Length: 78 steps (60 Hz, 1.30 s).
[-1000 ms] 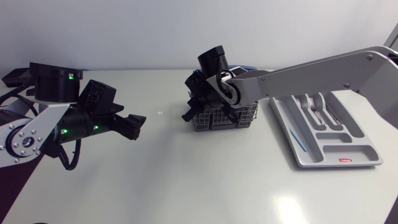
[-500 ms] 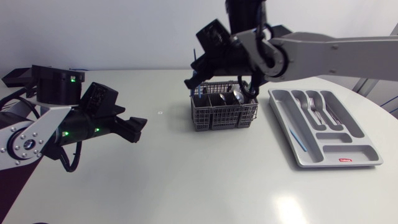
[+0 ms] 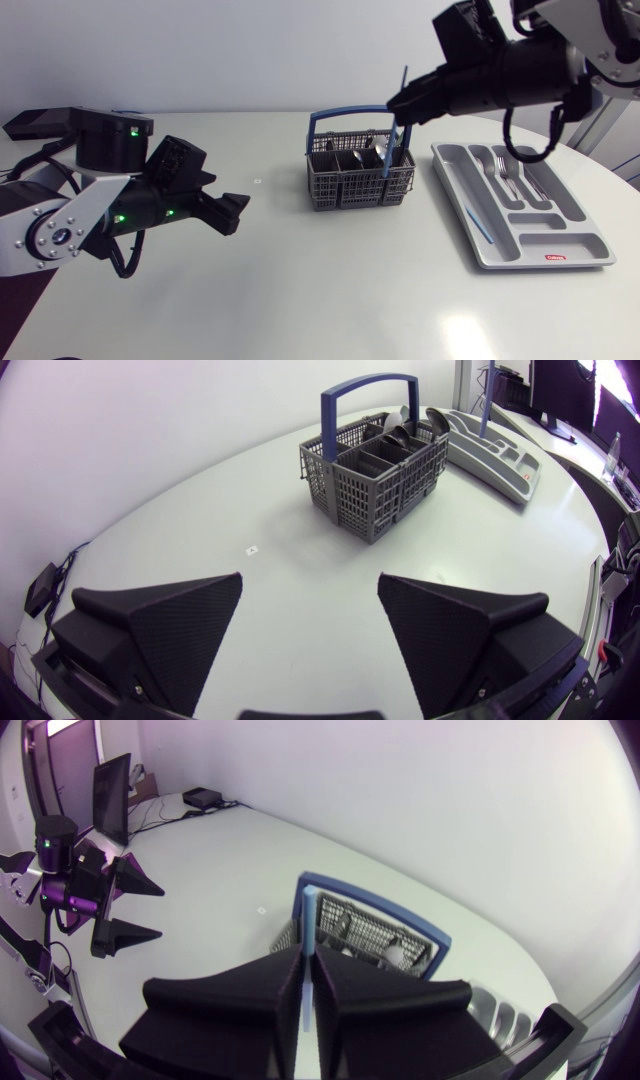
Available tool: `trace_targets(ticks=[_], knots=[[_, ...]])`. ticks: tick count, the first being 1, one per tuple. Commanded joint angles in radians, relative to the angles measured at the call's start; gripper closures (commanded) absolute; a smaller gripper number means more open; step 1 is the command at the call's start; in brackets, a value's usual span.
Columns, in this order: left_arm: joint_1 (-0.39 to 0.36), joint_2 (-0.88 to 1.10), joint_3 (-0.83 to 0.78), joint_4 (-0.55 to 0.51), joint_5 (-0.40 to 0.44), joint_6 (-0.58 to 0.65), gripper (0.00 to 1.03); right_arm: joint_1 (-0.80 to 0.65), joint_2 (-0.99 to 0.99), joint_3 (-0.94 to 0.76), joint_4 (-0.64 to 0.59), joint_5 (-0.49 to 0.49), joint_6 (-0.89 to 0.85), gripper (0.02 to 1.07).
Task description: Unload the cutlery basket into the drawer organizer.
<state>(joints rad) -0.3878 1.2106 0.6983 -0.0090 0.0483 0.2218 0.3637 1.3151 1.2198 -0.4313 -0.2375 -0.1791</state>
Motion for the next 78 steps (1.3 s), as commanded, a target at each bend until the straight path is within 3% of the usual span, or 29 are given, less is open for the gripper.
trace_targets(ticks=[1,14,25,39,61,69,78], knots=[[-0.019,0.030,0.038,0.032,0.007,0.028,0.07,-0.072,-0.034,-0.065,-0.043,-0.019,0.003,0.97],[-0.048,0.102,0.098,0.052,-0.008,0.037,0.07,-0.344,-0.031,-0.105,-0.146,-0.059,-0.085,0.97],[-0.062,0.135,0.118,0.067,-0.013,0.047,0.07,-0.491,0.049,-0.118,-0.176,-0.059,-0.141,0.97],[-0.079,0.150,0.119,0.089,-0.013,0.057,0.07,-0.571,0.185,-0.135,-0.139,-0.043,-0.157,0.97],[-0.128,0.188,0.130,0.144,-0.013,0.085,0.07,-0.583,0.426,-0.089,-0.029,0.024,-0.157,0.96],[-0.154,0.198,0.130,0.179,-0.013,0.171,0.07,-0.582,0.490,-0.057,0.006,0.055,-0.143,0.76],[-0.166,0.214,0.148,0.182,-0.022,0.174,0.07,-0.578,0.503,-0.051,0.028,0.063,-0.141,0.50]])
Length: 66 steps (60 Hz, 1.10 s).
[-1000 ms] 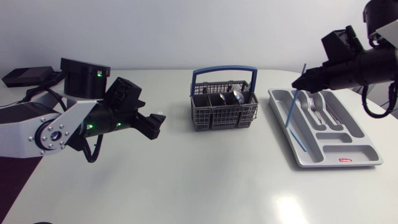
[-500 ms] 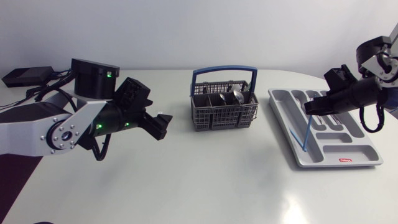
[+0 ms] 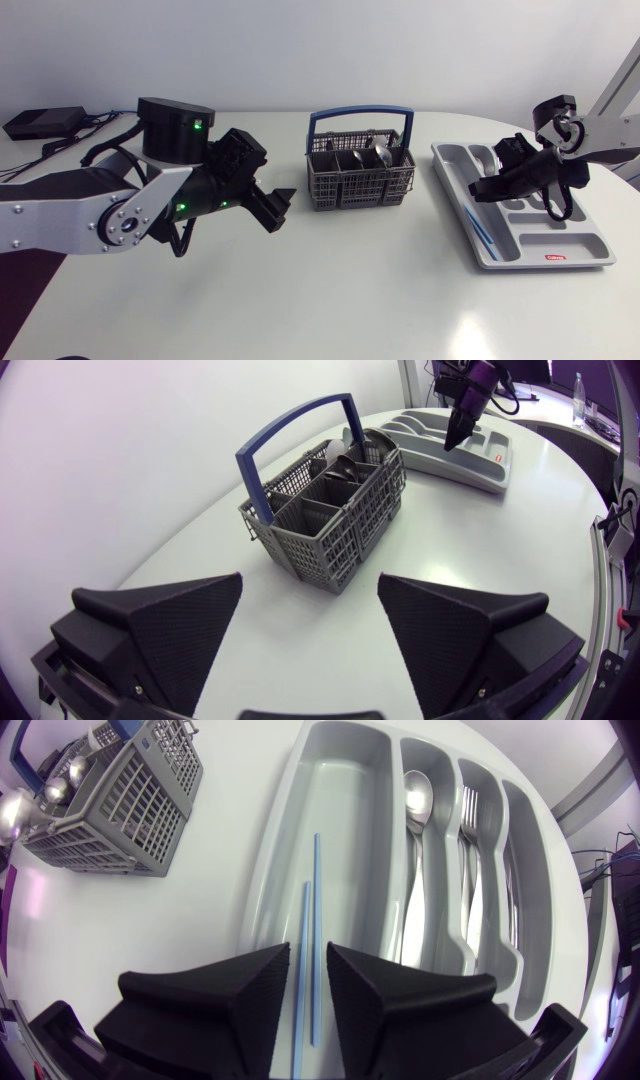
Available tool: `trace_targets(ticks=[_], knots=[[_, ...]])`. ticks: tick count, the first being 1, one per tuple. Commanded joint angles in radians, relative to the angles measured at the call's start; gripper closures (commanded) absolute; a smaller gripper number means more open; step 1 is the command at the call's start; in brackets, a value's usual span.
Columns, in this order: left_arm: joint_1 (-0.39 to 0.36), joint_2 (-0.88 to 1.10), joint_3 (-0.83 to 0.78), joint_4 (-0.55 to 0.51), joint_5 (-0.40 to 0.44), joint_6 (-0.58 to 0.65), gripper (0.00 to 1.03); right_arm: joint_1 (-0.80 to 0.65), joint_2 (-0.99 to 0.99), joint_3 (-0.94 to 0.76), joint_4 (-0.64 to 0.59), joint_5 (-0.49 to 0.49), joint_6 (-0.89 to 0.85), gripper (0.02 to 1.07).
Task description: Unload the cutlery basket into the drawer organizer.
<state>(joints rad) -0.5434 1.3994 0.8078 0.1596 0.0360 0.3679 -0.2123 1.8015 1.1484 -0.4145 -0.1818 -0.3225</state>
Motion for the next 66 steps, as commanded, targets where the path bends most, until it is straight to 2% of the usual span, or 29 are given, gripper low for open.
trace_targets(ticks=[1,5,14,25,42,48,56,66], knots=[[-0.010,0.027,0.041,0.014,-0.010,0.028,0.07,-0.001,0.009,0.016,0.011,0.007,0.000,0.47],[-0.012,0.029,0.042,0.014,-0.008,0.028,0.07,0.019,-0.047,-0.021,0.031,-0.001,-0.009,0.40],[-0.018,0.050,0.045,0.017,-0.008,0.028,0.08,0.133,-0.223,-0.139,0.094,0.001,-0.020,0.38],[-0.032,0.061,0.044,0.026,-0.010,0.026,0.08,0.347,-0.376,-0.259,0.198,0.116,-0.010,0.39],[-0.030,0.047,0.024,0.031,-0.010,0.028,0.08,0.649,-0.335,-0.239,0.293,0.344,0.010,0.39],[-0.030,0.041,0.019,0.034,-0.010,0.028,0.08,0.695,-0.263,-0.191,0.313,0.401,0.022,0.39],[-0.030,0.033,0.011,0.035,-0.008,0.029,0.08,0.742,-0.142,-0.116,0.368,0.536,0.030,0.39],[-0.027,0.029,-0.004,0.049,-0.010,0.032,0.08,0.726,-0.068,-0.047,0.418,0.614,0.030,0.61]])
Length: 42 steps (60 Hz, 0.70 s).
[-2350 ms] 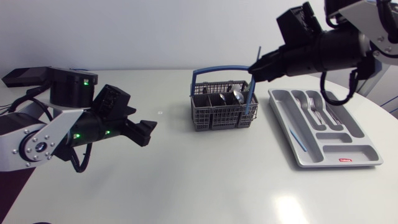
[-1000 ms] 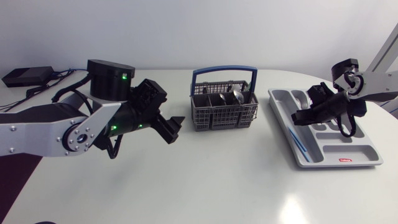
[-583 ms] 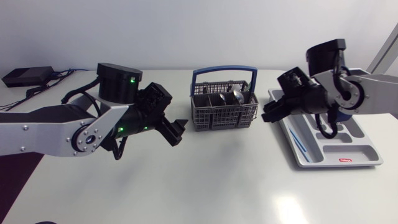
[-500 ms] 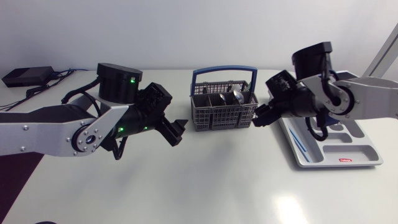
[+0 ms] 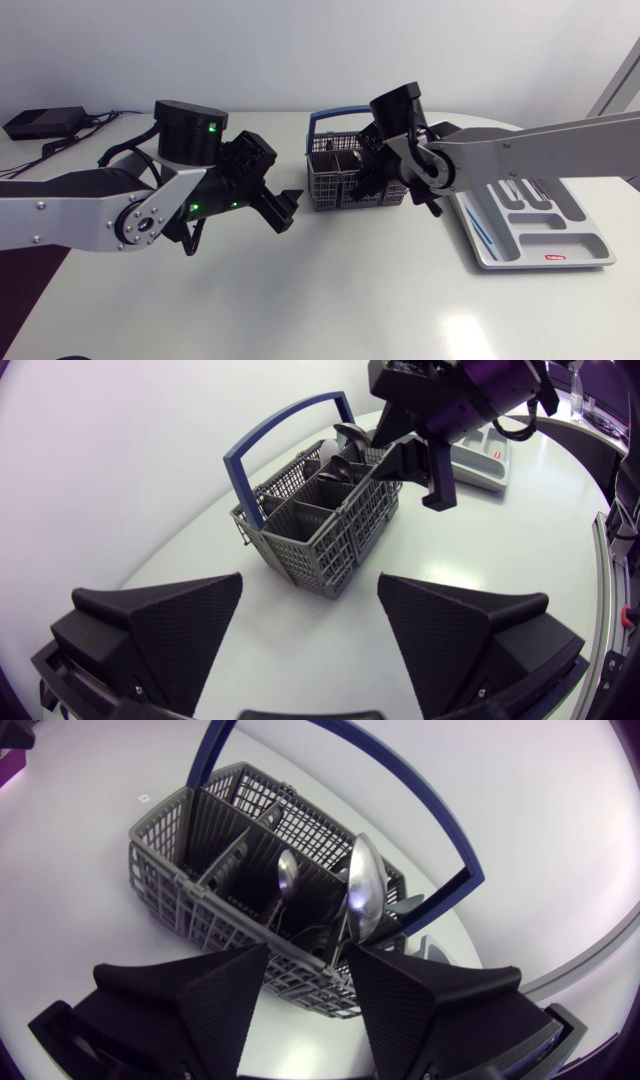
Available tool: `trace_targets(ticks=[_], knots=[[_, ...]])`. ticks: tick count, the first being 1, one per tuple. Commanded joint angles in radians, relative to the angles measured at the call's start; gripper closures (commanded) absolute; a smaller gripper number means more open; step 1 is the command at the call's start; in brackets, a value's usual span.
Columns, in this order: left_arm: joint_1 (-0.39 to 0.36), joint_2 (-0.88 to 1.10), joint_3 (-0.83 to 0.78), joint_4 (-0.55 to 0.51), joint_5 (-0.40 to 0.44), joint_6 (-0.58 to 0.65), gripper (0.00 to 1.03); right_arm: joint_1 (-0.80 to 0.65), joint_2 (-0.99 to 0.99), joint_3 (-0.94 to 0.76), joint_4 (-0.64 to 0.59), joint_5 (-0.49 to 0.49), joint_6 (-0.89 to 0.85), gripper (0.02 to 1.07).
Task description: Unload the cutlery basket into the drawer organizer.
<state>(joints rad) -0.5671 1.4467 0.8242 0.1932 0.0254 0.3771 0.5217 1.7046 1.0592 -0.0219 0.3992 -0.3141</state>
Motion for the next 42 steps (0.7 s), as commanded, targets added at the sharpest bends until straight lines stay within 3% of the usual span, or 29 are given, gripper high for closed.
trace_targets(ticks=[1,15,23,42], knots=[[-0.004,-0.019,-0.022,0.014,0.001,0.023,0.08,-0.011,0.029,0.044,0.027,0.038,0.021,0.61],[0.004,-0.025,-0.034,0.020,0.001,0.036,0.08,-0.055,0.058,0.079,0.040,0.070,0.007,0.60],[0.004,-0.026,-0.034,0.023,0.001,0.039,0.08,-0.060,0.079,0.094,0.042,0.069,0.006,0.50],[0.003,-0.025,-0.037,0.028,0.001,0.040,0.08,-0.071,0.153,0.147,0.057,0.061,0.012,0.50]])
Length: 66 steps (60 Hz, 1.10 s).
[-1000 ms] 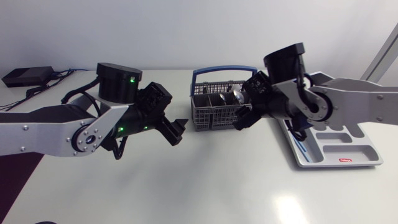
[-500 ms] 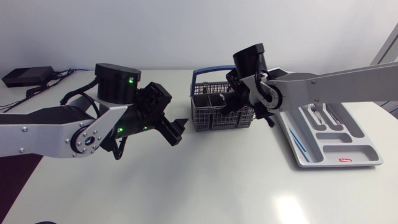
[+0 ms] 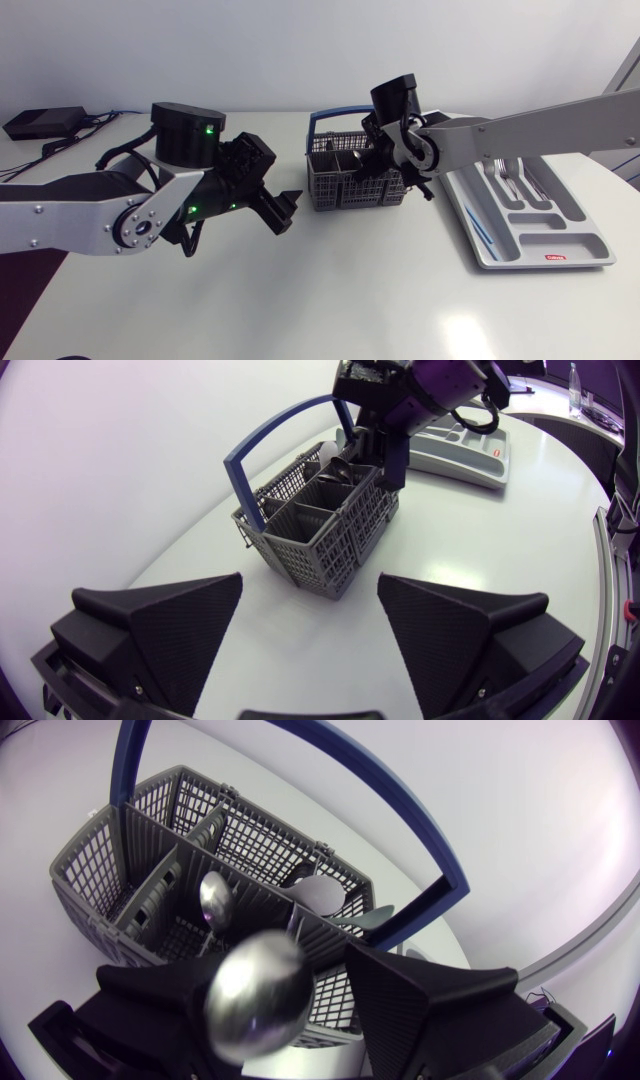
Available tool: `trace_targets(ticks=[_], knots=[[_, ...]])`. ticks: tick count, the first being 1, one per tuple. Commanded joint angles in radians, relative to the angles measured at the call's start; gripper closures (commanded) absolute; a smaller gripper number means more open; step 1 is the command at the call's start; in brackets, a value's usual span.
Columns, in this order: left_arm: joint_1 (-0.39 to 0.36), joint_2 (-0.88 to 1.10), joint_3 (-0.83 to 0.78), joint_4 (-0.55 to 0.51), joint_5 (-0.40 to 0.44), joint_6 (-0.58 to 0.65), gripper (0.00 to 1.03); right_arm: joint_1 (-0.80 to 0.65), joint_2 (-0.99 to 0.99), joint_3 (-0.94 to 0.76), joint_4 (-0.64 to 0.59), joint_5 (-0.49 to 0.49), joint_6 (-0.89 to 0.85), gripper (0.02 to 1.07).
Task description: Unload the cutlery basket into the drawer organizer.
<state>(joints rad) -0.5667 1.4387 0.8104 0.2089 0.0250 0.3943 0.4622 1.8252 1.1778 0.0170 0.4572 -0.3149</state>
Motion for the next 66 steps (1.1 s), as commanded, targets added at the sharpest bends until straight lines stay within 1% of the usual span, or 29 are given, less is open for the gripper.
trace_targets(ticks=[1,2,3,5,6,7,8,10,11,27,36,48,59,66], knots=[[0.002,-0.015,-0.024,0.012,0.001,0.023,0.08,-0.013,0.037,0.029,0.023,0.003,0.016,0.51],[0.002,-0.015,-0.024,0.014,0.003,0.023,0.08,-0.014,0.042,0.033,0.029,0.003,0.017,0.51],[0.002,-0.015,-0.024,0.014,0.001,0.023,0.08,-0.016,0.046,0.034,0.035,0.003,0.017,0.55],[0.002,-0.014,-0.022,0.014,0.001,0.023,0.08,-0.022,0.057,0.042,0.037,0.003,0.016,0.67],[0.002,-0.014,-0.022,0.014,0.001,0.023,0.08,-0.023,0.059,0.043,0.037,0.003,0.016,0.70],[0.002,-0.014,-0.022,0.014,0.001,0.023,0.08,-0.023,0.059,0.043,0.037,0.003,0.016,0.70],[0.002,-0.014,-0.022,0.014,0.001,0.023,0.08,-0.028,0.059,0.043,0.037,0.001,0.016,0.81],[0.002,-0.015,-0.022,0.014,0.001,0.023,0.08,-0.033,0.059,0.042,0.035,0.000,0.016,0.90],[0.002,-0.015,-0.022,0.014,0.001,0.023,0.08,-0.034,0.055,0.039,0.034,-0.002,0.016,0.91],[0.001,-0.011,-0.033,0.024,0.003,0.023,0.08,-0.040,-0.043,-0.061,0.023,0.003,0.019,0.91],[-0.005,-0.011,-0.031,0.024,0.001,0.023,0.08,-0.033,-0.093,-0.081,-0.003,0.003,0.017,0.93],[-0.021,-0.011,-0.020,0.024,-0.016,0.023,0.08,-0.025,-0.153,-0.066,-0.060,-0.003,0.007,0.93],[-0.039,-0.008,-0.004,0.020,-0.023,0.023,0.08,-0.016,-0.238,-0.047,-0.129,-0.045,0.004,0.93],[-0.050,-0.004,0.009,0.018,-0.023,0.023,0.08,-0.007,-0.302,-0.032,-0.167,-0.089,0.008,0.93]])
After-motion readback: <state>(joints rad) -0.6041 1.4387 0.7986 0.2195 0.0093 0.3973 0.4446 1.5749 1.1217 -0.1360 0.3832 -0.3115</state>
